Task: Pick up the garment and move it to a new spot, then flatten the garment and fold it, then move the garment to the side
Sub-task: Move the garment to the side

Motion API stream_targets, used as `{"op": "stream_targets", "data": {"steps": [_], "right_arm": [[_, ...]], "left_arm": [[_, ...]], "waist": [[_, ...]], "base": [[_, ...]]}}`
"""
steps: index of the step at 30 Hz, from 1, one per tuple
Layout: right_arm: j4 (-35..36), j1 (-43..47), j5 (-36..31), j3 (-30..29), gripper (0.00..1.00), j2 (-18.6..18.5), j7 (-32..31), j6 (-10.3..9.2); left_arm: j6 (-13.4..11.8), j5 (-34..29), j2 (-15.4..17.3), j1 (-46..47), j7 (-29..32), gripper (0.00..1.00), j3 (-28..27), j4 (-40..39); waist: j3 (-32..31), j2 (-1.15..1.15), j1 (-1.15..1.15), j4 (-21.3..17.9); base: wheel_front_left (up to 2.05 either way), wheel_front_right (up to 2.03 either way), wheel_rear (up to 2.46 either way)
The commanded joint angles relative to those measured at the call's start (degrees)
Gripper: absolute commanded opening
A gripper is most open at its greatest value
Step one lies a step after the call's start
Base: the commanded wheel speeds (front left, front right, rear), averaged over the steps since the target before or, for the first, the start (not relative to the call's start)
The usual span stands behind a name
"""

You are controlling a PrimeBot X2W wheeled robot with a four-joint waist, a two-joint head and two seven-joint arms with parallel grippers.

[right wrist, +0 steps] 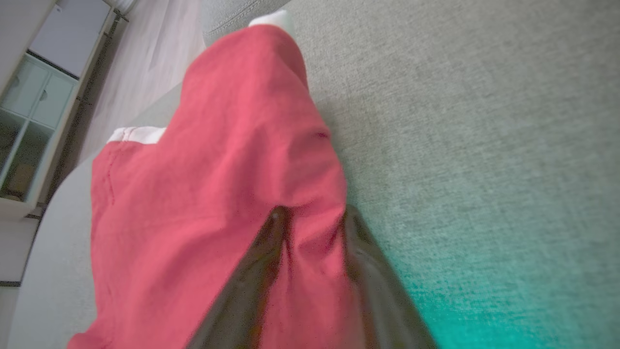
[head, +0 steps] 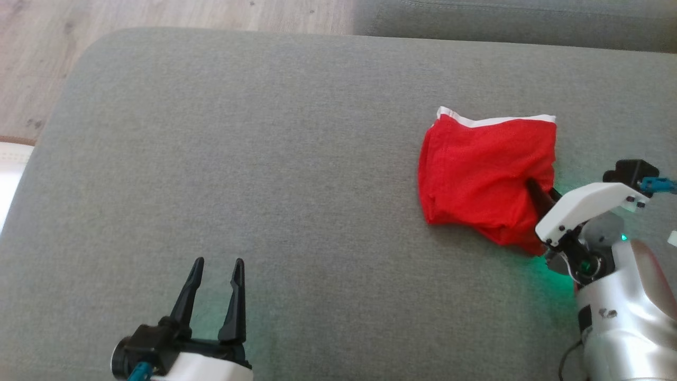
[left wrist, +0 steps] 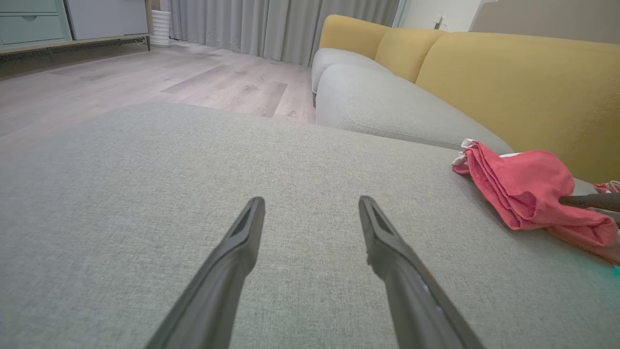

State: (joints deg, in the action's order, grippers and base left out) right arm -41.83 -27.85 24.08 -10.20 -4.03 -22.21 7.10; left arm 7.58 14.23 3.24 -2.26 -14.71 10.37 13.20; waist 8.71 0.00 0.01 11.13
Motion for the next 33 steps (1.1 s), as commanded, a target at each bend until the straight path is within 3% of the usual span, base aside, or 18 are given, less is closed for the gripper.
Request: {"op": "stream_targets", "data": {"steps": [1,7,18,23,30,31,32,33], "right_arm": [[1.20,-2.26,1.48,0.93,0.00,0.62,0.15,0.39],[2.16,-4.61,4.11,3.14,0.00,-0.18,1.44,0.39],[8.58,-12.60,1.68,6.08,0.00,-9.83,-1.82,0.39],[7.77,-14.46,-1.94,3.26,0.00,-14.30,-3.35,0.39],[4.33,-14.97,-11.32,-4.71,0.02,-16.73,-1.10,0.39],[3.84,-14.92,-13.74,-5.87,0.39,-16.94,0.02,0.39],[3.46,-14.88,-16.17,-7.05,1.00,-16.95,1.31,0.39],[3.21,-14.79,-18.89,-8.40,1.00,-16.93,2.92,0.39]], "left_arm": [[-0.09,0.54,-0.18,1.95,-0.29,1.00,-1.81,-1.65],[-0.09,0.58,-0.26,1.40,-0.29,1.00,-2.66,-2.18],[-0.09,-0.04,0.20,4.32,-0.29,1.00,-1.58,-3.12],[-0.09,-0.05,0.81,5.58,-0.29,1.00,-0.86,-3.25],[-0.09,-0.06,1.89,6.19,-0.29,1.00,-0.66,-2.99],[-0.09,-0.08,2.00,6.28,-0.29,1.00,-0.66,-2.95],[-0.09,-0.09,2.04,6.38,-0.29,1.00,-0.73,-2.93],[-0.09,-0.07,2.03,6.47,-0.29,1.00,-0.79,-2.91]], "waist": [[0.03,0.00,-0.01,-0.38],[0.73,0.00,-0.01,-5.13],[4.10,0.00,-0.01,-16.20],[5.86,0.00,-0.01,-17.66],[7.21,0.00,-0.01,-17.10],[7.35,0.00,-0.01,-16.87],[7.41,0.00,-0.01,-16.62],[7.36,0.00,-0.01,-16.31]], "base": [[0.00,0.00,0.00],[0.00,0.00,0.00],[0.00,0.00,0.00],[0.00,0.00,0.00],[0.00,0.00,0.00],[0.00,0.00,0.00],[0.00,0.00,0.00],[0.00,0.00,0.00]]}}
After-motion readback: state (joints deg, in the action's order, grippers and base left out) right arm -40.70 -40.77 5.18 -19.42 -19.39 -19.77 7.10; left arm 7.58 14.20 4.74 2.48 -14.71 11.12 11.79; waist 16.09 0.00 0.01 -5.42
